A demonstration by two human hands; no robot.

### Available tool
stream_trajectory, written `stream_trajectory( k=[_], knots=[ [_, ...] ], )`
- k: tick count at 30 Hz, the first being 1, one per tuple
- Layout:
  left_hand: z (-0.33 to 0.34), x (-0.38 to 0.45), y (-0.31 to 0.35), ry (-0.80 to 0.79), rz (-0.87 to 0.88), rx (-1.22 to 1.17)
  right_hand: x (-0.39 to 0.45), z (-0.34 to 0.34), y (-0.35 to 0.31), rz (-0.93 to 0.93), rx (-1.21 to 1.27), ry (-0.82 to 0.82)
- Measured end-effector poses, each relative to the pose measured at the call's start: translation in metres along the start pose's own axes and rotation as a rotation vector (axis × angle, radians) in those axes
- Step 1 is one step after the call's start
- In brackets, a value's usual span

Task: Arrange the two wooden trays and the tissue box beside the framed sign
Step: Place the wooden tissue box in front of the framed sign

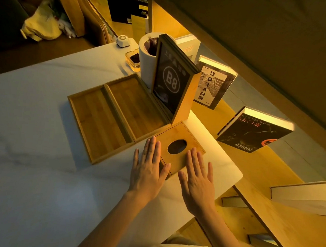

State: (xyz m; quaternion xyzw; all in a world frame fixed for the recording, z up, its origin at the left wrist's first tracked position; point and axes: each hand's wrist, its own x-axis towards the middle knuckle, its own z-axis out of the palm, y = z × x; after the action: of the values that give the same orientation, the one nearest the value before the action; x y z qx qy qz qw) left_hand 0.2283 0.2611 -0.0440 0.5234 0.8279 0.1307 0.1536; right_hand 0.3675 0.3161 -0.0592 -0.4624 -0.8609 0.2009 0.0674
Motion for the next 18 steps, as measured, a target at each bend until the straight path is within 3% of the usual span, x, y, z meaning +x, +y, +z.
stream_trajectory(
  k=[18],
  knots=[
    [0.007,0.068,0.032,0.006,0.077,0.020,0.053,-0.025,0.038,0.009,-0.071,0.041]
  ],
)
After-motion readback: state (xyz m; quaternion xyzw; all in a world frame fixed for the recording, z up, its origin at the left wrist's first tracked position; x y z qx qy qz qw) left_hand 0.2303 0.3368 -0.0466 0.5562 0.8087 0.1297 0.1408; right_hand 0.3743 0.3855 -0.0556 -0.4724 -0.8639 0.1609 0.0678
